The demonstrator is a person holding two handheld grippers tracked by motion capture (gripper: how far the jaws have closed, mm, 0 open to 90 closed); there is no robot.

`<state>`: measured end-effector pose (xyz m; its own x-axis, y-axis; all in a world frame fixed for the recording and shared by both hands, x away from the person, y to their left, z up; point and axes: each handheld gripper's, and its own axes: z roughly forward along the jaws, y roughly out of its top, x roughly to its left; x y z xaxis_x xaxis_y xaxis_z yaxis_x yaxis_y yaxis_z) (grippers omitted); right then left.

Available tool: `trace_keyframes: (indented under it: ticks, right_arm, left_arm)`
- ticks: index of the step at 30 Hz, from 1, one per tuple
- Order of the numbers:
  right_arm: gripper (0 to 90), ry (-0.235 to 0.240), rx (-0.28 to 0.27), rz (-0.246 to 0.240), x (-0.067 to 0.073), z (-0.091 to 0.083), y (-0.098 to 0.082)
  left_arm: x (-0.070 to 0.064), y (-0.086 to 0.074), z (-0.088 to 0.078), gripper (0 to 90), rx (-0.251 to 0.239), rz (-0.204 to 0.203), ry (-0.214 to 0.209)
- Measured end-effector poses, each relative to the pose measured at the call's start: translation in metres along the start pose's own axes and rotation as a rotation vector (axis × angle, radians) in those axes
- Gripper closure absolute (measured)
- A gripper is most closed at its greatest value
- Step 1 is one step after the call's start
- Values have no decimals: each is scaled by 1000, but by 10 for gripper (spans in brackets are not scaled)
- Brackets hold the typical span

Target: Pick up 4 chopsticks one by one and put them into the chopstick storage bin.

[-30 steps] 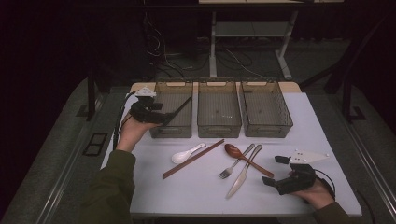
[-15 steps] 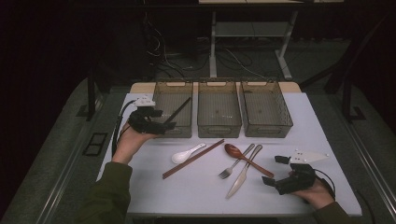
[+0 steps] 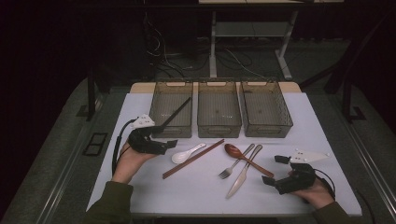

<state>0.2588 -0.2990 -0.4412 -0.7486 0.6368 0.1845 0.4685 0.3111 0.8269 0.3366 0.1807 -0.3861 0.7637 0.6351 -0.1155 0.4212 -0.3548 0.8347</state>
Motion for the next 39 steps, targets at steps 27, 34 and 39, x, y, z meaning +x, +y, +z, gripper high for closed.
trace_keyframes:
  ticks: [27,34,39]
  right_arm:
    - [5,-2,-2,-6,1,0,0]
    - [5,-1,0,-3,1,0,0]
    - [6,-1,0,-10,1,1,0]
  left_arm:
    - [-33,-53,-9,302,24,2,-11]
    - [-34,-60,-8,467,48,-5,-27]
    - [-33,-61,-8,593,50,-12,-32]
